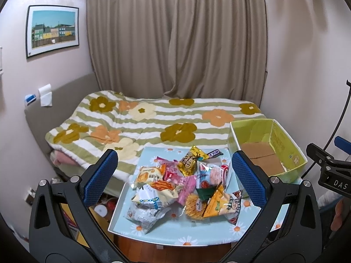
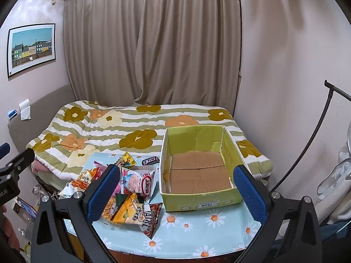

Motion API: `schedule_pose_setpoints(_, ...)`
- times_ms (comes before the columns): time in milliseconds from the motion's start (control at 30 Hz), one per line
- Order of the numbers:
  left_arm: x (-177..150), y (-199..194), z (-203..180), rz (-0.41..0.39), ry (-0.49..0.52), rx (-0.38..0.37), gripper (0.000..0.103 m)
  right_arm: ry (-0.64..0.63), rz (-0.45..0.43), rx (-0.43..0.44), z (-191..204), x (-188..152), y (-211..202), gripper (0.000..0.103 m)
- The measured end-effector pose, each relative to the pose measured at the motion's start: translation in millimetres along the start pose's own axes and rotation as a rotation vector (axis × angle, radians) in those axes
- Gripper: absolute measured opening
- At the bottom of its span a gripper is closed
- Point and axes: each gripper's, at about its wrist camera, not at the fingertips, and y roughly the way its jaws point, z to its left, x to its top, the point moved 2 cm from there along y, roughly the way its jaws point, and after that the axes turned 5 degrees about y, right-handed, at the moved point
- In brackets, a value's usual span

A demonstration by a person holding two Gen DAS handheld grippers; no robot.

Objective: Organize snacks

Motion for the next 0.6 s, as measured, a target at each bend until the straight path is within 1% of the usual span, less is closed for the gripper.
schedule_pose_setpoints(300, -0.6, -2.2, -5.7, -0.012, 0.001, -0.016, 0.103, 0.004, -0.001, 0.000, -4.3, 2.1, 1.0, 0.103)
schedule_pose_setpoints(433, 0.9, -5.8, -7.2, -0.024, 0.015, 0.003, 0.103, 0.008, -0.002, -0.001, -5.3, 3.6, 2.1, 0.103)
schedule_pose_setpoints(600, 0.6, -7.2, -10.0, -0.027, 0.021, 0.002, 0.103, 0.012, -0.003, 0.001, -5.3, 3.0, 2.8, 0.103)
